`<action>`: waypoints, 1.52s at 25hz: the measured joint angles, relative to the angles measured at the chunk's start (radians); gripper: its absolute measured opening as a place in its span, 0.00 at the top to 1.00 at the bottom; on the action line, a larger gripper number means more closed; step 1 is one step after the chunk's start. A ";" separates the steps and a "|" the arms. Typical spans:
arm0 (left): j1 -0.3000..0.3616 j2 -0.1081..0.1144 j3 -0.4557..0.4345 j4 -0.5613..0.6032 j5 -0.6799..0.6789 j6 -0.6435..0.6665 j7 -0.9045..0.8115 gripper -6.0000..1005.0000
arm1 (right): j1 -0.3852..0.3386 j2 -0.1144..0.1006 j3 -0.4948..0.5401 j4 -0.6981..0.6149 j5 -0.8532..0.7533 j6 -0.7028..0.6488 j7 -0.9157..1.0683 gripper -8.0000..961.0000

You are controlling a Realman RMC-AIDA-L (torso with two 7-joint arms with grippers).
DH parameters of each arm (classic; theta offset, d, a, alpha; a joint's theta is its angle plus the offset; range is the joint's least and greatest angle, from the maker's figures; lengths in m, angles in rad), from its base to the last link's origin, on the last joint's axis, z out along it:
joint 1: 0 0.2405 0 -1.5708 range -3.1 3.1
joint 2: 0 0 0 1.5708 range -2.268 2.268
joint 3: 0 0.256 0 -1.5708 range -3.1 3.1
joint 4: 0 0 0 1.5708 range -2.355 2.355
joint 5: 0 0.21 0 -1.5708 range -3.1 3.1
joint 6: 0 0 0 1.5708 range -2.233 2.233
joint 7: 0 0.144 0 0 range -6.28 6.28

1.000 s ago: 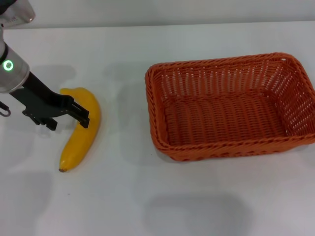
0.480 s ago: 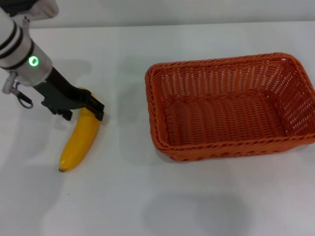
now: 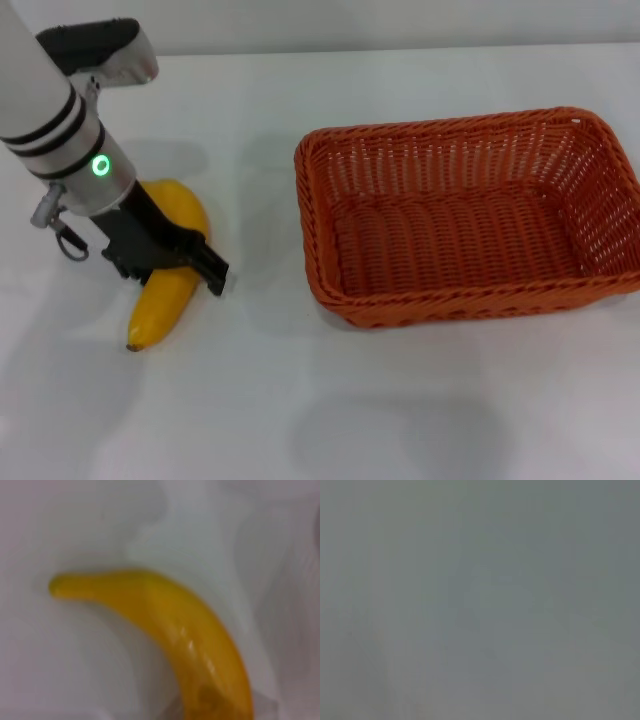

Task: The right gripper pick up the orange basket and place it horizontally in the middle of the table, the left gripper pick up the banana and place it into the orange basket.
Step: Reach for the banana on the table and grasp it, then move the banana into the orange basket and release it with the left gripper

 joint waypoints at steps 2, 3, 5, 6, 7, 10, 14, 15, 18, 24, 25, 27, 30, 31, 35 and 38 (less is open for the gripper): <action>0.000 0.000 0.004 -0.003 0.002 -0.005 -0.002 0.16 | 0.003 0.000 0.000 0.001 0.000 -0.007 0.001 0.32; 0.000 0.001 0.006 -0.005 0.002 -0.008 -0.002 0.16 | 0.005 0.000 0.000 0.001 0.000 -0.010 0.002 0.32; 0.000 0.004 0.006 -0.007 0.002 -0.008 -0.003 0.16 | 0.008 0.000 0.000 0.003 0.000 -0.011 0.002 0.32; 0.000 0.006 0.006 -0.008 0.003 -0.008 -0.004 0.16 | 0.010 0.000 0.000 0.005 0.000 -0.011 0.002 0.32; 0.000 0.007 0.006 -0.008 0.003 -0.009 -0.004 0.16 | 0.012 0.000 0.000 0.007 0.000 -0.011 0.002 0.32; 0.000 0.014 0.007 -0.013 0.004 -0.008 -0.001 0.16 | 0.015 0.000 0.001 0.011 0.000 -0.012 0.003 0.32; 0.000 0.020 0.006 -0.016 0.004 0.004 0.003 0.30 | 0.015 0.000 0.005 0.023 0.001 -0.012 0.003 0.32; 0.000 0.020 0.007 -0.016 0.007 0.006 0.004 0.34 | 0.016 0.000 0.006 0.025 0.001 -0.012 0.003 0.32; -0.001 0.020 0.007 -0.018 0.024 0.011 0.006 0.44 | 0.017 0.000 0.008 0.028 0.001 -0.012 0.003 0.32; 0.031 0.039 0.001 -0.149 0.073 -0.004 0.006 0.51 | 0.014 0.000 0.005 0.029 0.025 -0.006 0.008 0.32; 0.036 0.048 -0.002 -0.186 0.076 -0.015 0.006 0.51 | 0.012 0.000 0.007 0.026 0.030 -0.003 0.014 0.32; 0.044 0.064 -0.007 -0.254 0.078 -0.033 0.007 0.51 | 0.007 -0.001 0.010 0.018 0.035 -0.001 0.026 0.32; 0.055 0.082 -0.053 -0.381 0.070 -0.075 0.049 0.51 | 0.009 -0.003 0.008 0.012 0.037 -0.001 0.032 0.32; 0.052 0.082 -0.077 -0.416 0.059 -0.096 0.085 0.51 | 0.013 -0.003 0.006 0.012 0.037 0.000 0.032 0.32; -0.018 0.064 -0.095 -0.465 -0.011 -0.171 0.209 0.51 | 0.034 -0.003 0.001 0.015 0.038 0.002 0.033 0.32; -0.061 0.047 -0.076 -0.465 -0.026 -0.187 0.251 0.51 | 0.048 -0.002 -0.003 0.020 0.039 0.006 0.038 0.32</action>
